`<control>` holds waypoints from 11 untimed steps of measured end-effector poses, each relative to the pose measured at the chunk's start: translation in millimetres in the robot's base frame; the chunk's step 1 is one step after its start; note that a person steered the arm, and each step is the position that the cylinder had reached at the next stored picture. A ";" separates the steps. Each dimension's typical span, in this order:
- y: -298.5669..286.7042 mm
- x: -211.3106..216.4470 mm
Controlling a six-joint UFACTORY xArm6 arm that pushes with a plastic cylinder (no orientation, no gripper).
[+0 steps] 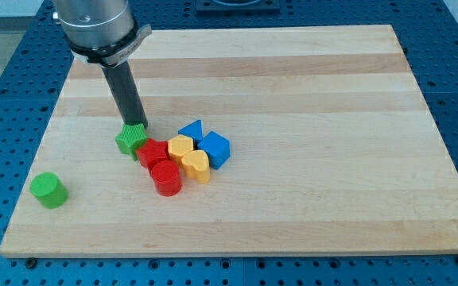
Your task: Point at the green circle
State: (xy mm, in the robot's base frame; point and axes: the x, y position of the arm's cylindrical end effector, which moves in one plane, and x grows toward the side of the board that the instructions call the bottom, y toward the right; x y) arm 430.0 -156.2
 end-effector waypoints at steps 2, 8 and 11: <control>26.4 -3.5; -148.2 14.3; -148.6 131.7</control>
